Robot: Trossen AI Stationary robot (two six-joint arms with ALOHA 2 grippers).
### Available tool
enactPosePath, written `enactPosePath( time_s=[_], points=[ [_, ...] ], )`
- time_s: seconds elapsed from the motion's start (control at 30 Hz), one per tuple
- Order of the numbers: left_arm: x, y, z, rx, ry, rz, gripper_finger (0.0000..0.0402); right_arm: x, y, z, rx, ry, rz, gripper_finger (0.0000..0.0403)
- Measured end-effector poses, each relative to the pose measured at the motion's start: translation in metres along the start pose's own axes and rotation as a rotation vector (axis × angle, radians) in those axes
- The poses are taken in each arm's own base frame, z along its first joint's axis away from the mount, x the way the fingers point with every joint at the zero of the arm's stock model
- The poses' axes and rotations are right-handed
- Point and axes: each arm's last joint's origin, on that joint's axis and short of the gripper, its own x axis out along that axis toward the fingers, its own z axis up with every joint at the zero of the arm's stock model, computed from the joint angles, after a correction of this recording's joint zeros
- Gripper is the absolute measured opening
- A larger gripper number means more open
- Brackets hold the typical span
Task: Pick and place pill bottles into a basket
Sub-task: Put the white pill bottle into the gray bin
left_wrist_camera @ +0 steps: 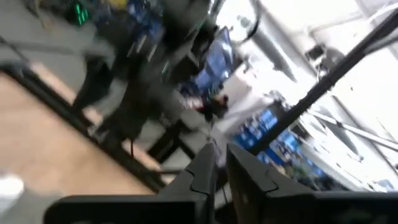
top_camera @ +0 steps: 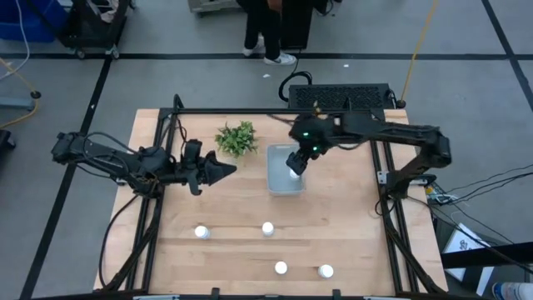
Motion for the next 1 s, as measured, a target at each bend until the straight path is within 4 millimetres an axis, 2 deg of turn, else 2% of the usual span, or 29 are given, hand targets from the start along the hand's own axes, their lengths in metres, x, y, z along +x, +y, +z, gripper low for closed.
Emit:
enactPosePath(
  time_s=[0.07,0.23,0.33,0.4,0.53,0.73,0.83,0.93,1.0],
  points=[
    [-0.001,0.002,-0.005,-0.024,0.068,0.007,0.0070,-0.016,0.007,-0.002,0.016,-0.090,0.031,0.0281],
    [-0.007,0.016,-0.028,-0.181,0.283,0.188,0.0131,-0.047,0.021,-0.010,0.042,-0.260,0.067,0.0282],
    [-0.015,0.025,-0.039,-0.274,0.380,0.326,0.0151,-0.056,0.026,-0.014,0.049,-0.323,0.056,0.0281],
    [-0.021,0.023,-0.042,-0.308,0.419,0.377,0.0152,-0.058,0.028,-0.017,0.043,-0.343,0.032,0.0281],
    [-0.031,0.001,-0.033,-0.249,0.531,0.473,0.0145,-0.055,0.031,-0.020,0.036,-0.355,0.030,0.0281],
    [-0.043,-0.038,-0.019,-0.130,0.752,0.608,0.0141,-0.027,0.025,-0.028,0.070,-0.319,0.024,0.0281],
    [-0.039,-0.053,-0.024,-0.086,0.818,0.612,0.0142,-0.013,0.023,-0.033,0.097,-0.285,0.074,0.0281],
    [-0.034,-0.054,-0.036,-0.038,0.881,0.685,0.0157,-0.001,0.026,-0.035,0.112,-0.276,0.164,0.0281],
    [-0.034,-0.049,-0.047,-0.005,0.930,0.763,0.0174,-0.002,0.030,-0.035,0.111,-0.298,0.224,0.0281]
  ],
)
